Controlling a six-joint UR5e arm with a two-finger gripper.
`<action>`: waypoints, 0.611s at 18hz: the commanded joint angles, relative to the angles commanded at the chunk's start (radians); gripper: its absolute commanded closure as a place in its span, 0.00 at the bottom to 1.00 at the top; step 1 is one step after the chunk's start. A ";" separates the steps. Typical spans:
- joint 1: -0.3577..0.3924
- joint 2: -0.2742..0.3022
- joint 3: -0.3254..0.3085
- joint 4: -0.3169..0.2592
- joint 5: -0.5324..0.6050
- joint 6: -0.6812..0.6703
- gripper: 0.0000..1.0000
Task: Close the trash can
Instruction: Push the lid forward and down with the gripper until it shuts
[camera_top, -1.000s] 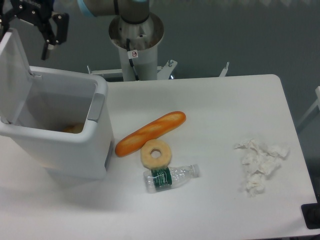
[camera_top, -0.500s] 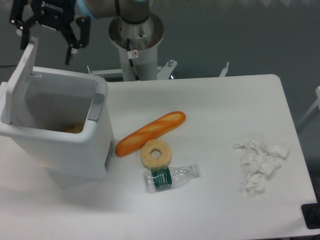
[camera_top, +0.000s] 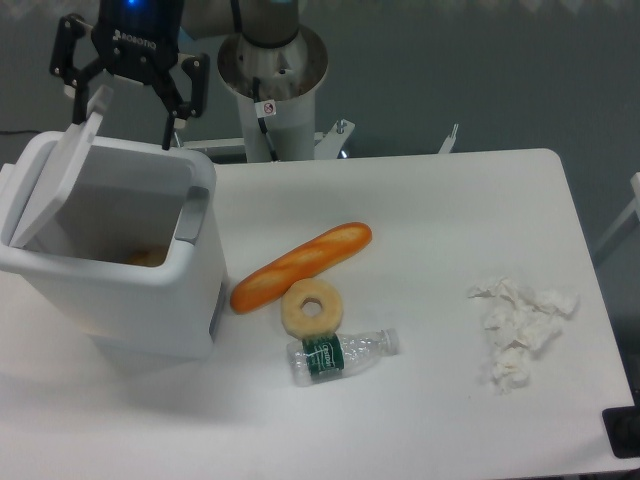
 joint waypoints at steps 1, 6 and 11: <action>0.000 -0.012 0.000 0.000 0.000 0.000 0.00; 0.009 -0.048 -0.003 0.000 0.078 0.000 0.00; 0.017 -0.064 -0.005 0.000 0.083 0.000 0.00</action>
